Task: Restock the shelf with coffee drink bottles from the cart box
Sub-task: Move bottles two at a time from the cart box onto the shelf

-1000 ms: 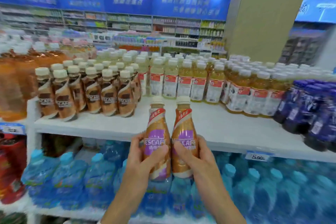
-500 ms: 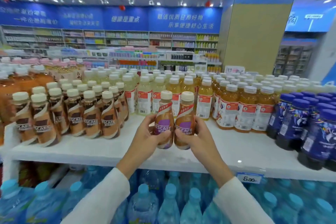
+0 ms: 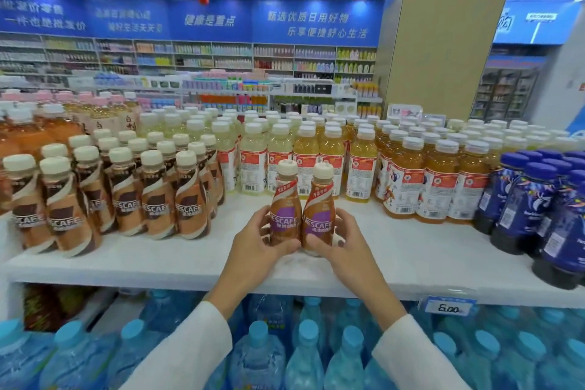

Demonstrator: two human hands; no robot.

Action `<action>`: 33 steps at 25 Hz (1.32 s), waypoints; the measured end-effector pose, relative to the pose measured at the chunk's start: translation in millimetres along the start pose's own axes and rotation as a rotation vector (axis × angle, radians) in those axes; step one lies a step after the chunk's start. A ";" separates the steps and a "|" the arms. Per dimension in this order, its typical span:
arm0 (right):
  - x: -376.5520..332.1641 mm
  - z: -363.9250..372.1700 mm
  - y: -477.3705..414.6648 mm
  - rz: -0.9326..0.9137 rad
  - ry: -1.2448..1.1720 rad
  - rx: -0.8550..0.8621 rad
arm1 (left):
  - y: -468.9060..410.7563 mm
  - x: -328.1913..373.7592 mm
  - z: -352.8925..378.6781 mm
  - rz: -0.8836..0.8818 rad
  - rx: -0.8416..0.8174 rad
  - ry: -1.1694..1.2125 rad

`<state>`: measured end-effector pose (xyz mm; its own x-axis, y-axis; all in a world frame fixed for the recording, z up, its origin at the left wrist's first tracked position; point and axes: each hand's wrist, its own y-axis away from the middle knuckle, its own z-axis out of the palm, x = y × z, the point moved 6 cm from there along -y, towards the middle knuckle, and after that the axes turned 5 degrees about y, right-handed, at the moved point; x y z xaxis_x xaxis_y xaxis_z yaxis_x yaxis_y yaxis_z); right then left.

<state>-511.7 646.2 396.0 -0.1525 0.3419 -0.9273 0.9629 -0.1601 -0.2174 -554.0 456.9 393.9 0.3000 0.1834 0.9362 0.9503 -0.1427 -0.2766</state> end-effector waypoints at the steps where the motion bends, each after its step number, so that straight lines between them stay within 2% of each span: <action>1: -0.2 -0.2 4.5 0.001 0.022 0.055 | 2.7 1.0 -0.6 0.000 0.020 -0.011; 6: -7.3 6.8 21.4 -0.038 0.116 0.240 | 12.9 6.4 -0.4 0.004 0.109 -0.096; 16: -13.9 33.0 -60.8 -0.005 0.203 0.114 | -67.7 -2.0 -14.3 -0.098 0.051 -0.164; 22: -6.9 48.0 -96.2 0.014 0.198 0.143 | -99.9 -21.3 -21.0 -0.085 0.092 -0.114; 33: 3.8 56.4 -108.4 -0.007 0.232 0.152 | -104.5 -33.8 -19.4 -0.055 0.102 -0.072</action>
<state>-629.2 612.6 398.8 -0.0868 0.5435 -0.8349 0.9151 -0.2879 -0.2825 -665.1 446.7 395.4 0.2489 0.2583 0.9335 0.9679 -0.0313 -0.2494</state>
